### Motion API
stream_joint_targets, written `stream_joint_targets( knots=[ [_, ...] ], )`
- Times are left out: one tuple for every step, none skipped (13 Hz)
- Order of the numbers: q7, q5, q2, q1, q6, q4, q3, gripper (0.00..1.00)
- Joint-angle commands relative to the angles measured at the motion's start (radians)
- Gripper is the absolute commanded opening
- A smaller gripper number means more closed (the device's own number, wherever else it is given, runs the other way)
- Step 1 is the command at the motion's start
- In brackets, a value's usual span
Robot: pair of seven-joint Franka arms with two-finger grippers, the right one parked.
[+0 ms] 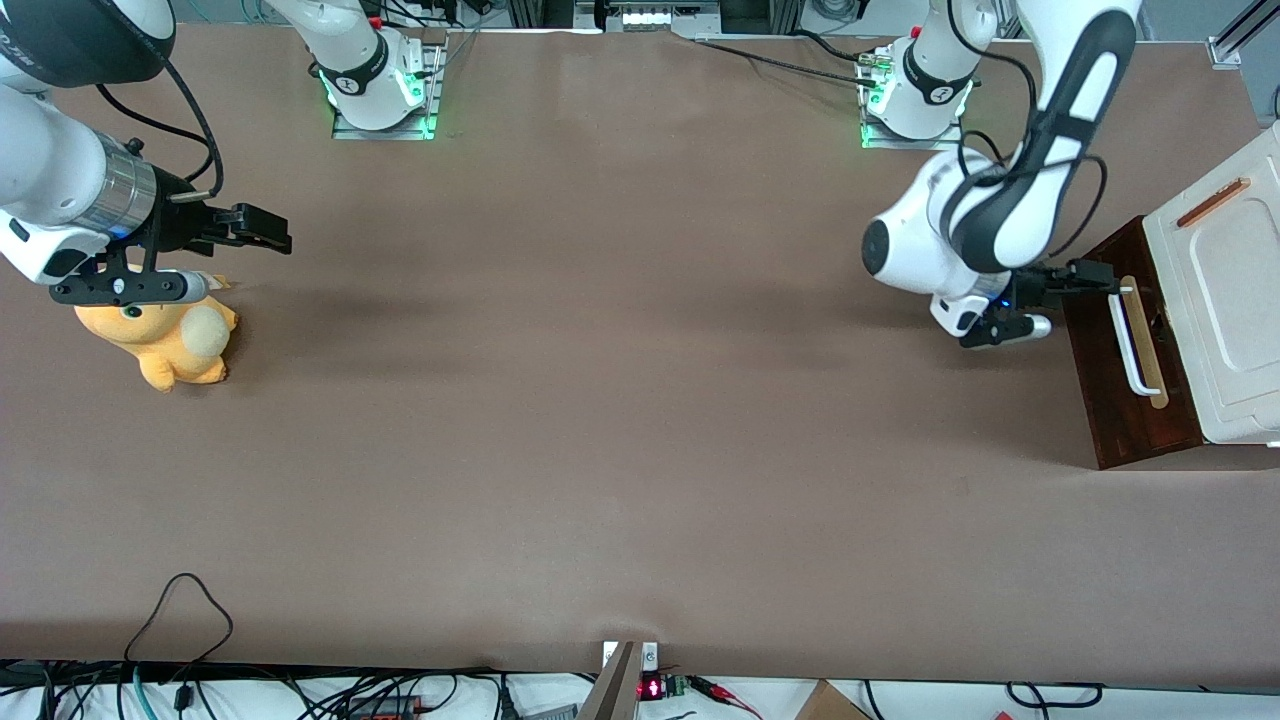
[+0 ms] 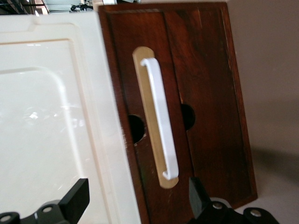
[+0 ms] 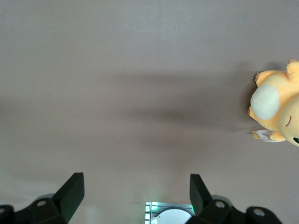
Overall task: Open lower drawer with left arm only
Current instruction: 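Align the open left gripper around the white bar handle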
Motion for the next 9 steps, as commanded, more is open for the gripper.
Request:
stream_joint_targets(
  knots=[
    [0.007, 0.052, 0.048, -0.003, 0.056, -0.001, 0.049, 0.94],
    [-0.014, 0.104, 0.059, -0.003, 0.118, -0.015, 0.095, 0.92],
    [-0.023, 0.148, 0.073, -0.004, 0.166, -0.02, 0.145, 0.93],
    [-0.025, 0.168, 0.077, -0.004, 0.174, -0.018, 0.16, 0.93],
    [-0.025, 0.169, 0.077, -0.006, 0.17, -0.02, 0.16, 0.93],
    [-0.026, 0.169, 0.077, -0.006, 0.168, -0.021, 0.16, 0.93],
    [-0.03, 0.172, 0.077, -0.009, 0.165, -0.032, 0.16, 0.93],
    [-0.051, 0.173, 0.08, -0.013, 0.145, -0.037, 0.16, 0.93],
    [-0.083, 0.204, 0.087, -0.017, 0.128, -0.049, 0.16, 0.93]
  ],
)
